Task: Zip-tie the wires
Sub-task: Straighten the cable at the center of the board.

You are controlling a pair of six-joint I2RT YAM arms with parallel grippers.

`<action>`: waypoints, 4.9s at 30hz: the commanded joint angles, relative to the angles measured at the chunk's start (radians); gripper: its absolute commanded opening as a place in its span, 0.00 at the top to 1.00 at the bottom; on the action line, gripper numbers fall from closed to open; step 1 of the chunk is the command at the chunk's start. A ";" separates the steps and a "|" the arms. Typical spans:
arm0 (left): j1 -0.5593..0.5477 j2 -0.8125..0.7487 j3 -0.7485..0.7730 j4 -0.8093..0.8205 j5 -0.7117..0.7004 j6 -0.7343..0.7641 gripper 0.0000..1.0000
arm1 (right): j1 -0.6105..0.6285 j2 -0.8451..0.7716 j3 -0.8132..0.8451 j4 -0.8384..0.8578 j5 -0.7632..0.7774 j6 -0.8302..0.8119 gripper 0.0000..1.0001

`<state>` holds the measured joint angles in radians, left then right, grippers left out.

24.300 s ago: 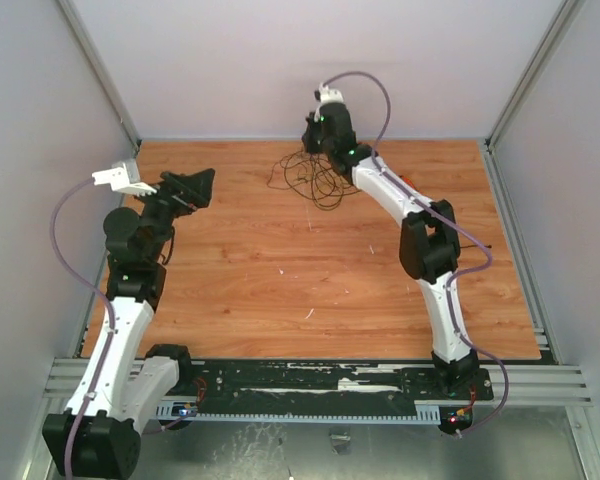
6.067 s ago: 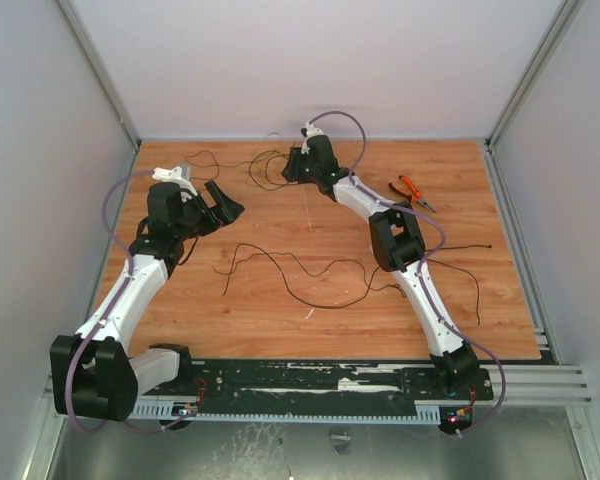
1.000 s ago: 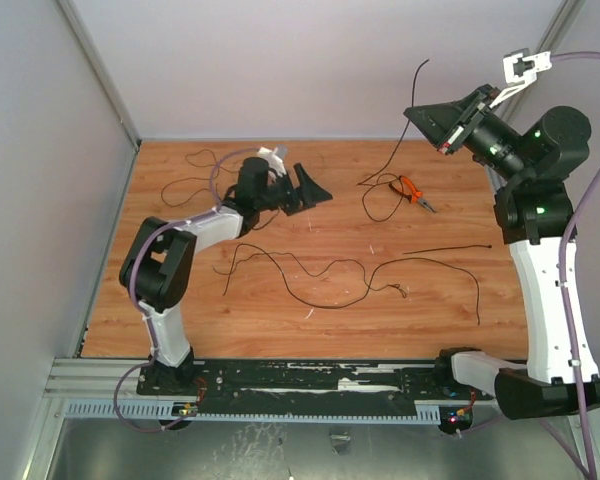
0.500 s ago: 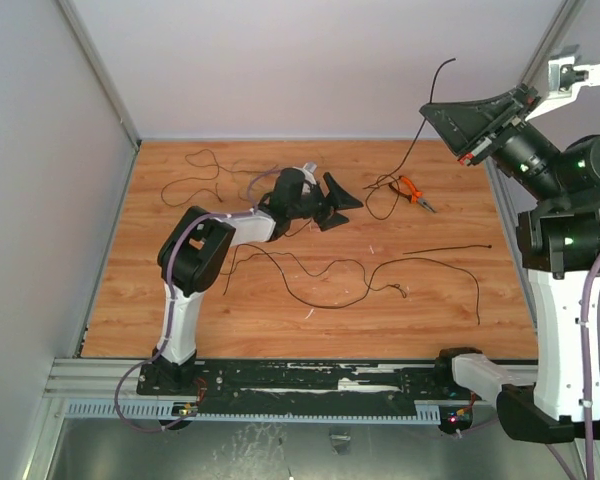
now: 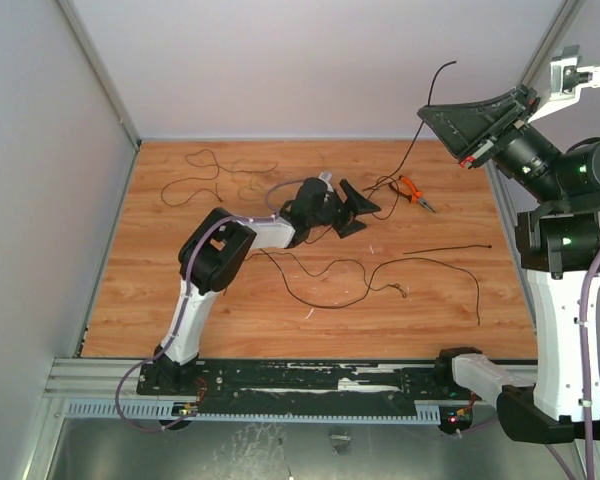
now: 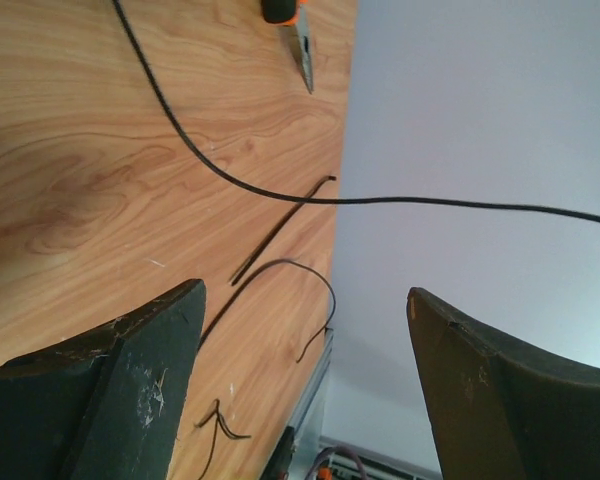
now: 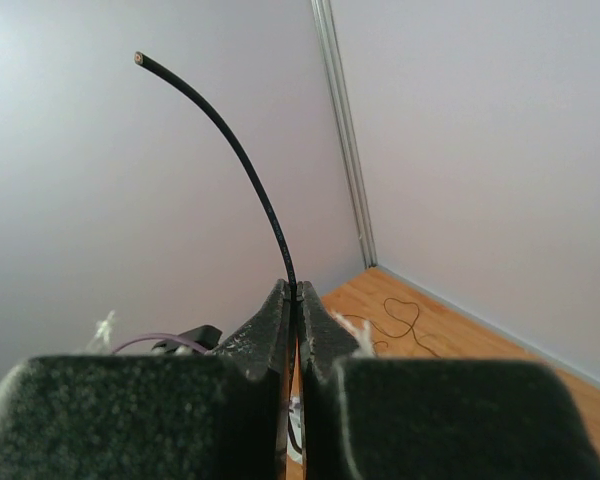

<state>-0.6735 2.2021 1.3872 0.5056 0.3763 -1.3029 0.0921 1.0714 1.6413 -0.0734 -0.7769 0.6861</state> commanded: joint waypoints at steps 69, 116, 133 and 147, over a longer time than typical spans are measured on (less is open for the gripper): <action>0.153 -1.049 -0.748 -0.046 -0.779 0.482 0.91 | -0.005 -0.088 -0.381 -0.495 0.501 -0.261 1.00; 0.336 -0.711 -0.258 -0.808 -0.277 1.108 0.18 | -0.006 -0.089 -0.628 -0.441 0.694 -0.286 1.00; 0.294 -0.346 -0.088 -0.757 -0.198 1.295 0.09 | -0.006 -0.125 -0.652 -0.356 0.607 -0.270 1.00; 0.255 -0.243 -0.074 -0.610 -0.222 1.311 0.11 | -0.006 -0.137 -0.635 -0.347 0.604 -0.282 1.00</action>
<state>-0.4133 1.9388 1.2976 -0.1795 0.1440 -0.0090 0.0895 0.9554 0.9897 -0.4576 -0.1635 0.4072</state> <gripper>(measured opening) 0.906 0.009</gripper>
